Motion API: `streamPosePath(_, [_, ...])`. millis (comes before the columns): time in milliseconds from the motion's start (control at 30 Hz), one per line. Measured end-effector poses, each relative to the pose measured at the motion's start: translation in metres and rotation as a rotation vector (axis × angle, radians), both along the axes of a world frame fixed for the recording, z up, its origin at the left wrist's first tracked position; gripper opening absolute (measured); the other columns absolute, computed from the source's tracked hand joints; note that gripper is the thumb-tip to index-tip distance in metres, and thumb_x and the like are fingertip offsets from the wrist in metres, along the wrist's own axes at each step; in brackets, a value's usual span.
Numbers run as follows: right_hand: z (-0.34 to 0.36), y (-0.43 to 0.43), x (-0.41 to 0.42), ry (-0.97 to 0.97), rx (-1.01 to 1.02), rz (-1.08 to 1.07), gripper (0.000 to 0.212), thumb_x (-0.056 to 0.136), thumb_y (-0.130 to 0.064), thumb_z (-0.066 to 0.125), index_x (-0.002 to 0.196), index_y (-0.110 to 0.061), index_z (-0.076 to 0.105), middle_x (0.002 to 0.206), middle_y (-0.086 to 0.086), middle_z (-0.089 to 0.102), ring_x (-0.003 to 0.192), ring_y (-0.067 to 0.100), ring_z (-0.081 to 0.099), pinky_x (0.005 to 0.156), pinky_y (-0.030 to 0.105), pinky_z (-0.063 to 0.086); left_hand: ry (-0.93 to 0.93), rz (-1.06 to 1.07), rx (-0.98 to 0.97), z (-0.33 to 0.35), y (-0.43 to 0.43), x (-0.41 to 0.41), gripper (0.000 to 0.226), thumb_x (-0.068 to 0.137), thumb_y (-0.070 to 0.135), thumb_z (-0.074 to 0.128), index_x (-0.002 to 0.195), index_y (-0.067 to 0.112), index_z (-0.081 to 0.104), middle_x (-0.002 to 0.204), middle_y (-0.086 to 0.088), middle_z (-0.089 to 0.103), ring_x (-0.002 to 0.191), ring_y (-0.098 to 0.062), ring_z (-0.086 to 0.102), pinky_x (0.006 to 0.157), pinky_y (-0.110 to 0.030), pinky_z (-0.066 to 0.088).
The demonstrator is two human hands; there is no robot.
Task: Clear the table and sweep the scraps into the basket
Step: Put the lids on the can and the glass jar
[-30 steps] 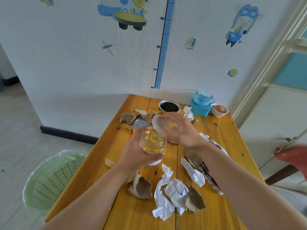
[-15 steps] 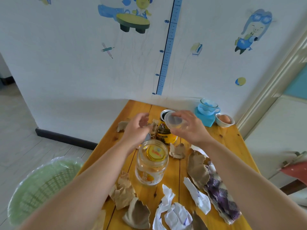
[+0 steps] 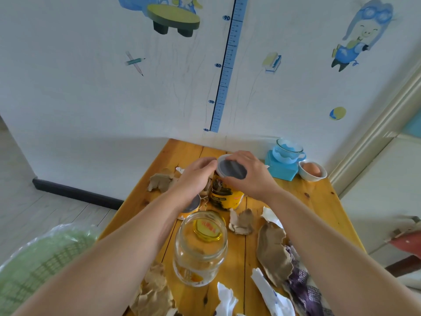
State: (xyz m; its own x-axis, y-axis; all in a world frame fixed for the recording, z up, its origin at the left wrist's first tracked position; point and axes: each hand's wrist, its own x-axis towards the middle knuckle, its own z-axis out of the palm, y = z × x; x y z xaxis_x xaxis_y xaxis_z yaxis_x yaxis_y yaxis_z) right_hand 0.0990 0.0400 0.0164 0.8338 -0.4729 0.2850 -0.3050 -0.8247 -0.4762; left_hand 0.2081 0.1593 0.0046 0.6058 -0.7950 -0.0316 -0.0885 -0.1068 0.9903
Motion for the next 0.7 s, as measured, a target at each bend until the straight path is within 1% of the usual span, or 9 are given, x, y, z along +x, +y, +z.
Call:
streamPosePath(167, [-0.006, -0.001, 0.002, -0.017, 0.009, 0.015, 0.054, 0.075, -0.037, 0.071, 0.123, -0.024, 0.05, 0.127, -0.001, 0.048, 0.115, 0.017, 0.043, 0.085, 0.027, 0.044, -0.01, 0.022, 0.007, -0.001, -0.01, -0.002, 0.031, 0.095, 0.032, 0.043, 0.121, 0.02, 0.054, 0.105, 0.007, 0.058, 0.1, -0.011, 0.053, 0.078, -0.025, 0.038])
streamPosePath(233, [-0.005, 0.001, 0.001, -0.023, 0.068, 0.018, 0.061, 0.072, -0.042, 0.065, 0.127, -0.024, 0.047, 0.13, -0.001, 0.047, 0.116, 0.017, 0.043, 0.09, 0.03, 0.045, -0.03, 0.028, 0.029, 0.001, -0.012, -0.004, 0.029, 0.096, 0.031, 0.042, 0.119, 0.019, 0.055, 0.1, 0.006, 0.057, 0.091, -0.01, 0.053, 0.073, -0.025, 0.038])
streamPosePath(300, [-0.003, 0.005, -0.002, -0.148, 0.332, -0.036, 0.064, 0.075, -0.043, 0.059, 0.134, -0.028, 0.039, 0.136, -0.001, 0.042, 0.12, 0.016, 0.041, 0.096, 0.031, 0.04, -0.01, 0.029, 0.068, 0.002, -0.015, -0.005, 0.031, 0.097, 0.03, 0.039, 0.12, 0.018, 0.054, 0.097, 0.003, 0.056, 0.084, -0.012, 0.05, 0.073, -0.029, 0.039])
streamPosePath(367, [-0.004, 0.008, 0.0, -0.335, 0.647, -0.175, 0.051, 0.09, -0.04, 0.05, 0.138, -0.031, 0.034, 0.142, -0.002, 0.037, 0.128, 0.017, 0.035, 0.1, 0.031, 0.032, 0.033, 0.014, 0.097, 0.004, -0.018, -0.006, 0.034, 0.098, 0.028, 0.034, 0.125, 0.016, 0.05, 0.107, -0.001, 0.052, 0.094, -0.017, 0.047, 0.084, -0.033, 0.041])
streamPosePath(467, [-0.015, 0.016, 0.01, -0.454, 0.935, -0.381, 0.029, 0.098, -0.036, 0.037, 0.124, -0.034, 0.05, 0.135, 0.001, 0.047, 0.124, 0.018, 0.042, 0.103, 0.033, 0.037, 0.001, -0.008, 0.089, 0.004, -0.021, -0.007, 0.034, 0.098, 0.022, 0.03, 0.129, 0.021, 0.045, 0.129, -0.005, 0.048, 0.111, -0.018, 0.045, 0.098, -0.036, 0.036])
streamPosePath(533, [-0.017, 0.023, 0.016, -0.538, 1.033, -0.473, 0.021, 0.096, -0.034, 0.04, 0.105, -0.033, 0.058, 0.12, 0.003, 0.057, 0.112, 0.018, 0.051, 0.095, 0.034, 0.045, -0.09, -0.056, 0.058, 0.002, -0.021, -0.006, 0.044, 0.099, 0.02, 0.028, 0.142, 0.028, 0.027, 0.149, 0.002, 0.03, 0.119, -0.009, 0.044, 0.098, -0.027, 0.034])
streamPosePath(567, [-0.017, 0.024, 0.018, -0.566, 1.032, -0.494, 0.021, 0.096, -0.033, 0.04, 0.106, -0.032, 0.059, 0.116, 0.001, 0.057, 0.108, 0.017, 0.052, 0.089, 0.031, 0.046, -0.14, -0.096, 0.049, 0.001, -0.02, -0.004, 0.046, 0.1, 0.021, 0.027, 0.144, 0.031, 0.021, 0.15, 0.007, 0.027, 0.113, -0.002, 0.045, 0.093, -0.021, 0.034])
streamPosePath(633, [-0.018, 0.023, 0.019, -0.605, 0.978, -0.489, 0.026, 0.098, -0.029, 0.038, 0.115, -0.029, 0.058, 0.108, -0.003, 0.055, 0.101, 0.012, 0.051, 0.079, 0.024, 0.044, -0.227, -0.172, 0.055, -0.006, -0.021, 0.001, 0.044, 0.1, 0.028, 0.027, 0.143, 0.035, 0.023, 0.136, 0.014, 0.039, 0.098, 0.006, 0.045, 0.083, -0.015, 0.033])
streamPosePath(700, [-0.018, 0.021, 0.018, -0.627, 0.924, -0.461, 0.026, 0.098, -0.025, 0.037, 0.114, -0.027, 0.058, 0.1, -0.006, 0.054, 0.093, 0.008, 0.05, 0.072, 0.021, 0.044, -0.278, -0.242, 0.08, -0.01, -0.019, 0.005, 0.047, 0.096, 0.041, 0.035, 0.142, 0.035, 0.025, 0.121, 0.017, 0.039, 0.101, 0.001, 0.042, 0.084, -0.019, 0.035])
